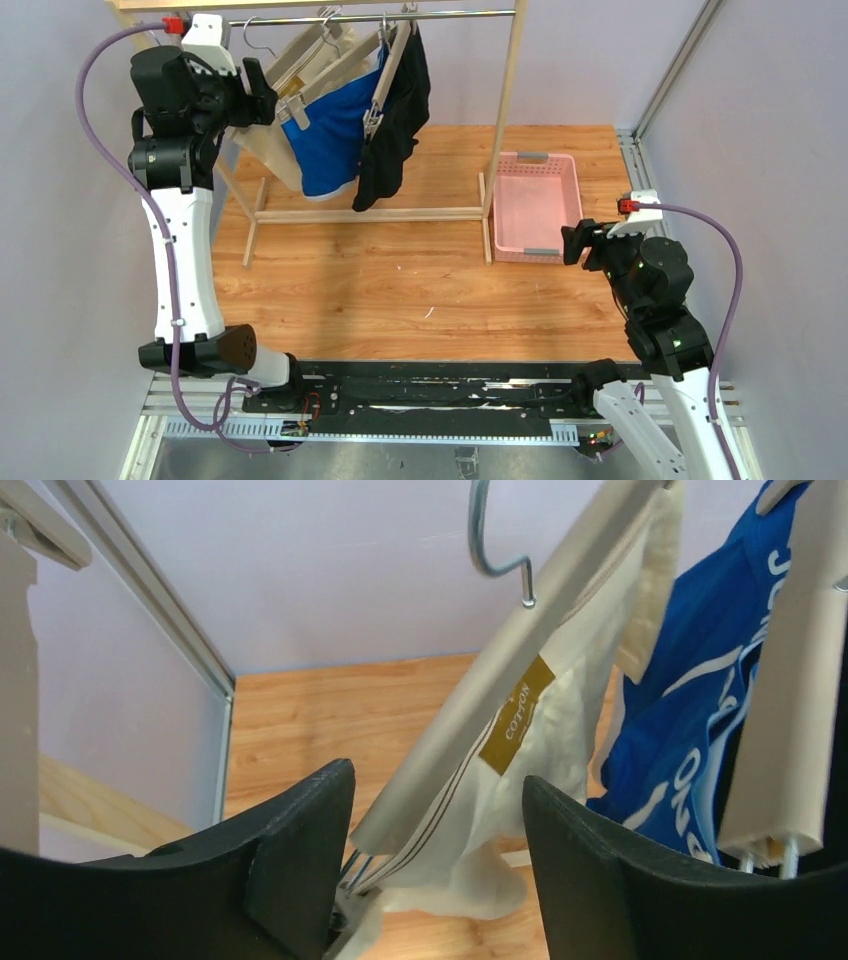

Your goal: Remove the underwear clipped to the hanger

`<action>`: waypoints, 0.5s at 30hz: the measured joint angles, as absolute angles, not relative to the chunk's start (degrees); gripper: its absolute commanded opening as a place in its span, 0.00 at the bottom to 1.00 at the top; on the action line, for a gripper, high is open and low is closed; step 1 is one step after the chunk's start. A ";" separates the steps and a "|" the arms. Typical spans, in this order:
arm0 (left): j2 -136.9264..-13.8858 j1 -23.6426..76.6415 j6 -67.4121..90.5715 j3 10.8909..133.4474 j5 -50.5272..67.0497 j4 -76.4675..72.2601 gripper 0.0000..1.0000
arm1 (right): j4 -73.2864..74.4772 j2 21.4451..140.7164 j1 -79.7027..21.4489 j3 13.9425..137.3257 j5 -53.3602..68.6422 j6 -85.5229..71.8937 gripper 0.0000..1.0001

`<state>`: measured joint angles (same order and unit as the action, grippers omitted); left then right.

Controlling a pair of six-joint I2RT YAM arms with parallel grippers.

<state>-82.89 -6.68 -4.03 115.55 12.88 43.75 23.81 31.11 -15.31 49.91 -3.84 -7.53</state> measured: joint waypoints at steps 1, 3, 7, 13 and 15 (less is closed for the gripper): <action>-82.21 -6.68 -3.79 114.80 12.99 43.62 0.69 | 23.79 31.07 -15.31 49.87 -3.81 -7.51 0.71; -79.83 -6.68 -3.16 111.57 13.02 42.02 0.65 | 23.79 31.00 -15.31 49.84 -3.57 -7.53 0.71; -74.39 -6.68 -2.55 104.60 13.04 37.93 0.59 | 23.38 31.00 -15.31 49.54 -2.90 -7.53 0.71; -71.61 -6.68 -2.17 102.48 13.19 34.81 0.45 | 23.00 31.00 -15.31 49.17 -2.46 -7.55 0.70; -71.77 -6.68 -2.09 102.50 13.21 34.22 0.51 | 22.90 30.92 -15.31 49.15 -2.17 -7.55 0.70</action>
